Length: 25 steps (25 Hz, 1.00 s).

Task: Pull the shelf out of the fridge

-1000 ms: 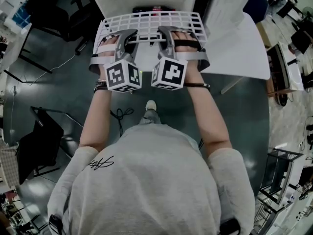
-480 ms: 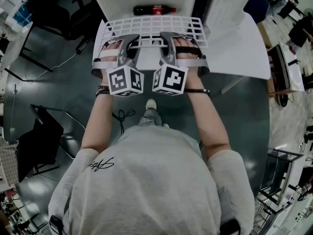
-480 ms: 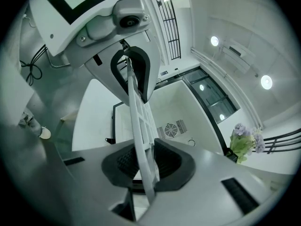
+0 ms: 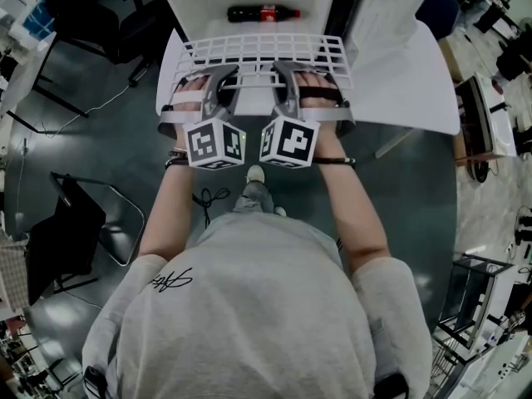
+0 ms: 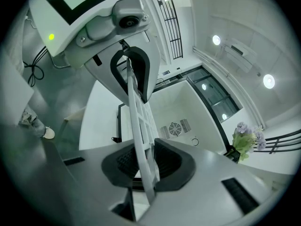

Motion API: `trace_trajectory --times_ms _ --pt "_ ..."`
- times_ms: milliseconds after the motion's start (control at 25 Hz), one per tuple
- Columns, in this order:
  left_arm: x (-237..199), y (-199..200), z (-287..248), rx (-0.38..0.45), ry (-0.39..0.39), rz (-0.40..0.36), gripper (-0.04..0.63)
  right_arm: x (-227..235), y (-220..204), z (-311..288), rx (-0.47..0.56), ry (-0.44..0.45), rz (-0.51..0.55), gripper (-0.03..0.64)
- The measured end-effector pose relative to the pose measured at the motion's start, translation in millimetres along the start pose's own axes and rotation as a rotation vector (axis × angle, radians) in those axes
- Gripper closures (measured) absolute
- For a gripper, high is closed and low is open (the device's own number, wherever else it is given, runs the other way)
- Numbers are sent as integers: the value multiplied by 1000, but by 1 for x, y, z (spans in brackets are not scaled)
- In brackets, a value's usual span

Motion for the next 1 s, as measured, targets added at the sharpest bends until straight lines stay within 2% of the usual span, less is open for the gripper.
trace_trajectory --times_ms 1000 --pt "21 0 2 -20 -23 8 540 -19 -7 5 4 33 -10 555"
Point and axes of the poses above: the fingertips, and each gripper's own axes: z backward along the fingers, x to its right, y out of its top, the point moved 5 cm from there along z, backward along the fingers, and after that the axes turned 1 degree about -y, right-handed, at the moved point
